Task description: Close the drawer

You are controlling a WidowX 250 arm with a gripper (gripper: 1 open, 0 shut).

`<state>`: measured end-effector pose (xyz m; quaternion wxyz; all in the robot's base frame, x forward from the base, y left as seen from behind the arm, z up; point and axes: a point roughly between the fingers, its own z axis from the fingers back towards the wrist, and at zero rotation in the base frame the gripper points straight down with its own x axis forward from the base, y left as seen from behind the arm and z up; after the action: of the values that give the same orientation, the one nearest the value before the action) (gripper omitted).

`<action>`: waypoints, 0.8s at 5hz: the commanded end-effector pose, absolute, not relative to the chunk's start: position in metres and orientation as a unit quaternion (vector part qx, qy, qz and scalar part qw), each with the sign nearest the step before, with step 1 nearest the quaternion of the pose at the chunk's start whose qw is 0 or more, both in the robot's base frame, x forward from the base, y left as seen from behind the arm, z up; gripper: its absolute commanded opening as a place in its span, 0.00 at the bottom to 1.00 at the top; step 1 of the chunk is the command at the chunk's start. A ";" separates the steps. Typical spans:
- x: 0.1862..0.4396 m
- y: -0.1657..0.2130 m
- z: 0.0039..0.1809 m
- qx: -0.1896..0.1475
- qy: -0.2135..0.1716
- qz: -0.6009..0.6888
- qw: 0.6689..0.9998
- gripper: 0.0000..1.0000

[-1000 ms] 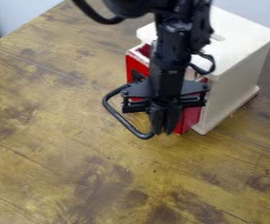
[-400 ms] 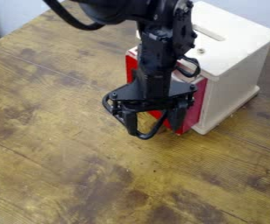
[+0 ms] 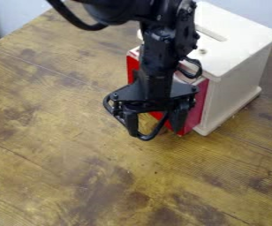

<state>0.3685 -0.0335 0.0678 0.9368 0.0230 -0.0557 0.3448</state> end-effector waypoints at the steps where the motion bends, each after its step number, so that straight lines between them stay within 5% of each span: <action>1: 0.361 0.020 0.045 0.046 -0.030 0.417 0.907 1.00; 4: 0.362 0.030 0.033 0.040 -0.004 0.427 0.903 1.00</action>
<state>0.3687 -0.0324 0.0651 0.9377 0.0208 -0.0415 0.3442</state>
